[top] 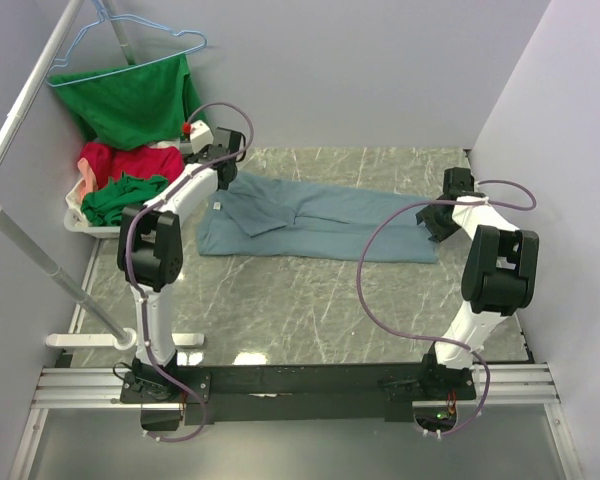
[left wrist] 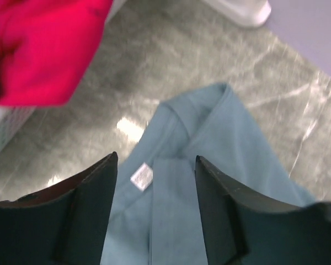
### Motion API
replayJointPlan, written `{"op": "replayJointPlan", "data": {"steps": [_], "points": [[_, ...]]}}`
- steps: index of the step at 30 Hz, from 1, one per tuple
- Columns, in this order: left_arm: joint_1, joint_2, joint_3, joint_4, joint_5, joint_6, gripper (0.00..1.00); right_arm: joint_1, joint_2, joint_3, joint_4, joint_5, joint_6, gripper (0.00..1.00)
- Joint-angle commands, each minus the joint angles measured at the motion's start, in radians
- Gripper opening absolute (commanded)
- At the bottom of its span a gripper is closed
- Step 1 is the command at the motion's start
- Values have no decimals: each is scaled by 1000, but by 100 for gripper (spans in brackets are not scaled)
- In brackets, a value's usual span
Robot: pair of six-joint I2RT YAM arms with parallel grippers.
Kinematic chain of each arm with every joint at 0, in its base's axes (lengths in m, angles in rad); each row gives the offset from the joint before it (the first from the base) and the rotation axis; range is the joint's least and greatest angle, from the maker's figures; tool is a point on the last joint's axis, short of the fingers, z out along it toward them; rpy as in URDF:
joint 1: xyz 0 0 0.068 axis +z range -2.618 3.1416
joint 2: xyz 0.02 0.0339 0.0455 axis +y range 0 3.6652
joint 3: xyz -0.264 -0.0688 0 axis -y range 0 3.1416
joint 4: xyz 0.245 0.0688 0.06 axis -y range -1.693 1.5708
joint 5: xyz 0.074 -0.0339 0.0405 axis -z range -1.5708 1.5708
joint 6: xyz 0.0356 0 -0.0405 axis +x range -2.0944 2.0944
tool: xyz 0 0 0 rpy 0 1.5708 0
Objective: Fold and stack the t-shirts
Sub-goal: Fold the tshirt
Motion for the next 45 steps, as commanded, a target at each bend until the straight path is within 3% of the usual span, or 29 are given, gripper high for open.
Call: {"op": "replayJointPlan", "data": {"steps": [1, 6, 11, 17, 25, 45], "points": [[9, -8, 63, 48, -11, 38, 64, -8, -53, 24, 22, 53, -21, 59], [5, -109, -92, 84, 92, 27, 64, -4, -121, -14, 24, 76, -33, 59], [-15, -229, -254, 81, 292, 24, 62, 27, -198, -71, 24, 114, -45, 59], [-73, -292, -350, 68, 457, -19, 60, 53, -238, -121, 21, 111, -50, 58], [-144, -243, -359, 34, 488, -83, 54, 74, -256, -166, 33, 90, -45, 58], [-190, -148, -358, -68, 359, -174, 48, 74, -239, -175, 36, 85, -51, 57]]}}
